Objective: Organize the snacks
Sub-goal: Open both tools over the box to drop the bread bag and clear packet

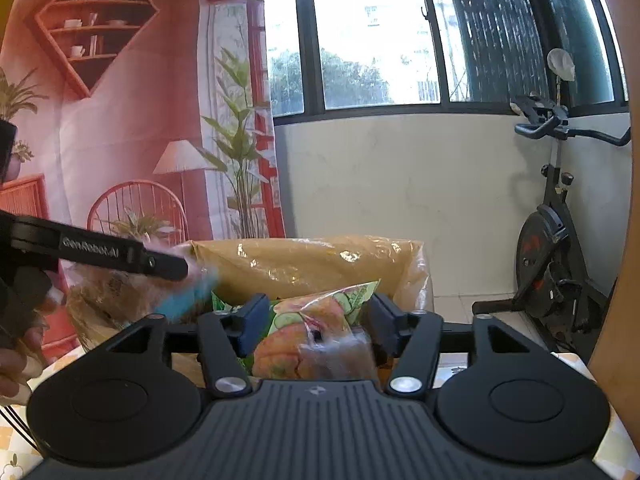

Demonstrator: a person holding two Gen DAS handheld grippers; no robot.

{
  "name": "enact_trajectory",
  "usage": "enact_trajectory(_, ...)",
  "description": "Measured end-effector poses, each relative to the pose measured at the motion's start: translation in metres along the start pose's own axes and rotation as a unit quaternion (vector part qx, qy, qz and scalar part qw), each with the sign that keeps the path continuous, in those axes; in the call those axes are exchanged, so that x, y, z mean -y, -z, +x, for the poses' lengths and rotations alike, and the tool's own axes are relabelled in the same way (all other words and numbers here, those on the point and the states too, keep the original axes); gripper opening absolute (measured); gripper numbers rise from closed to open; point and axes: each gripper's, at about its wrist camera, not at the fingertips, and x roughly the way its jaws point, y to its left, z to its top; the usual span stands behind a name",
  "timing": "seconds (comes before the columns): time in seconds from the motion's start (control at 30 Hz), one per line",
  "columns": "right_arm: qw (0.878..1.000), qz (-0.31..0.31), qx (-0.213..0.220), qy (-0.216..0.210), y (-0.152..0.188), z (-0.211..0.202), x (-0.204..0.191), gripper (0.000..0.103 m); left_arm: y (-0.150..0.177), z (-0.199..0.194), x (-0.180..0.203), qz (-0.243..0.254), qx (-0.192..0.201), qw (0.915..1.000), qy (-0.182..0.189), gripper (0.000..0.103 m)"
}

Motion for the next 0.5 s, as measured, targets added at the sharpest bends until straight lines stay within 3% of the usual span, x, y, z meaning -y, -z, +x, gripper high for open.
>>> enact_trajectory(0.3, 1.000, 0.014, 0.024, -0.003, 0.011, -0.036, -0.011, 0.060, 0.003, -0.035, -0.006, -0.003, 0.024, 0.9997, 0.002, 0.081)
enact_trajectory(0.5, 0.999, 0.021, 0.038, -0.002, 0.029, -0.065, -0.023, 0.060, 0.026, -0.072, -0.020, -0.021, 0.038, 0.9991, 0.001, 0.081)
